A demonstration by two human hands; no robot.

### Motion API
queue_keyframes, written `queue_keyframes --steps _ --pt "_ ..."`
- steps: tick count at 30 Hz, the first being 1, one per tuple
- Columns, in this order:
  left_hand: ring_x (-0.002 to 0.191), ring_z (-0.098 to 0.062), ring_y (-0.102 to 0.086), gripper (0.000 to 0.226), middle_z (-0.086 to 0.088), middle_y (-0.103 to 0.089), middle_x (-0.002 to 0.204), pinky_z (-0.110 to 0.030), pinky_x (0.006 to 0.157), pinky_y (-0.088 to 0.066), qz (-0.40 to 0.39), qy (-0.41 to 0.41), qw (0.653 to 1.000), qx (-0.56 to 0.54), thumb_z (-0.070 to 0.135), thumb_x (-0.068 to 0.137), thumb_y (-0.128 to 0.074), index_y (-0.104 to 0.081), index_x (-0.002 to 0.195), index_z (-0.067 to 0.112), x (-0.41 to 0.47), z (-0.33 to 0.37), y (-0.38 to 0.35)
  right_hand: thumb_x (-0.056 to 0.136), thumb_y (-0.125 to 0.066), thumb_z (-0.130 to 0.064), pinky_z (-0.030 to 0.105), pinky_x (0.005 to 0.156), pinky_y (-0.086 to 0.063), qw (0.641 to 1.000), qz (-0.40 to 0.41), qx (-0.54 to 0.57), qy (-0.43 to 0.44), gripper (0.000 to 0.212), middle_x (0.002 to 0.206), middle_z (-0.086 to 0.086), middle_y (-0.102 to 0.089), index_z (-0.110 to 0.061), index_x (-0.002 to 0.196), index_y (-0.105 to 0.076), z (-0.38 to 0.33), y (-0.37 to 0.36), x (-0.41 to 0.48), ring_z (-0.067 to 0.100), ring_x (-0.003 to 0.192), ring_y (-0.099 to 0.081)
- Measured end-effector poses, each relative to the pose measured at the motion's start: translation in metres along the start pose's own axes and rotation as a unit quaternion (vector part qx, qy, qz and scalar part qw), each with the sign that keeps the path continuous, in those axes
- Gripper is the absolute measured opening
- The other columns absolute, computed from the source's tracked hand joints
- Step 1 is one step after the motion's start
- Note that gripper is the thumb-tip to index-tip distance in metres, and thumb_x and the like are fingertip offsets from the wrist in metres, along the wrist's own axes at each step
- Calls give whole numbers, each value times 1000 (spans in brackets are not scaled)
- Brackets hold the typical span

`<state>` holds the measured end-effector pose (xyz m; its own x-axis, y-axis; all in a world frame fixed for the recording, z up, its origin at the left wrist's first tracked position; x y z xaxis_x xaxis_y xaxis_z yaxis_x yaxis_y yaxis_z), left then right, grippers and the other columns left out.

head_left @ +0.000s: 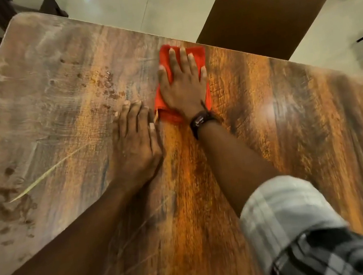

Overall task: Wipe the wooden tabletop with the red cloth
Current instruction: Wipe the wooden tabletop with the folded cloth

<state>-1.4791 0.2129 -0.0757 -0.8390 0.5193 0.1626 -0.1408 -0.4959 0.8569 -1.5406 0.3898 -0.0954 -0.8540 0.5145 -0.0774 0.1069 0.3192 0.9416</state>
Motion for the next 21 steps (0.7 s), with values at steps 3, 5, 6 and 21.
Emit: queue_keyframes --steps 3,5,6,21 --pt "146 -32 -28 49 -19 -40 152 -49 122 -17 8 -3 1000 -6 26 103 -30 -43 143 0 0 -3 -1 106 -16 -53 48 122 10 1000 -6 -2 -21 61 169 0 1 -27 160 -6 -6 2 47 20 155 3" --pt "146 -33 -30 48 -19 -42 150 -50 121 -18 16 -9 1000 -12 25 103 -30 -44 142 0 -2 -4 0 107 -17 -50 48 122 9 1000 -8 -13 -18 60 169 1 1 -27 161 -6 -7 1 51 20 155 3" --pt "145 -32 -30 48 -19 -42 150 -50 121 -19 18 -10 1000 -19 25 103 -30 -44 141 0 -2 -4 1 107 -18 -49 47 122 9 1000 -11 -14 -15 59 169 1 1 -27 161 -6 -7 0 46 20 155 3" --pt "134 -31 -47 48 -16 -55 138 -46 116 -32 75 40 980 -182 30 106 -28 -54 132 0 -2 -18 13 103 -37 -46 49 123 -12 999 25 -28 30 59 167 -6 -15 -31 158 -24 -15 -23 -304 13 155 -8"
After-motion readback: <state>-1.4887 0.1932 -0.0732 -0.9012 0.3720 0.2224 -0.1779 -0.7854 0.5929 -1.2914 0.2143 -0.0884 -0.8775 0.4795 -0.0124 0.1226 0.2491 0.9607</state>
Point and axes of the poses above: each hand's wrist, its own x-axis towards the middle knuckle, its own y-axis out of the back of the hand, z = x × y, the point moved 10 cm from there along x, towards the middle knuckle
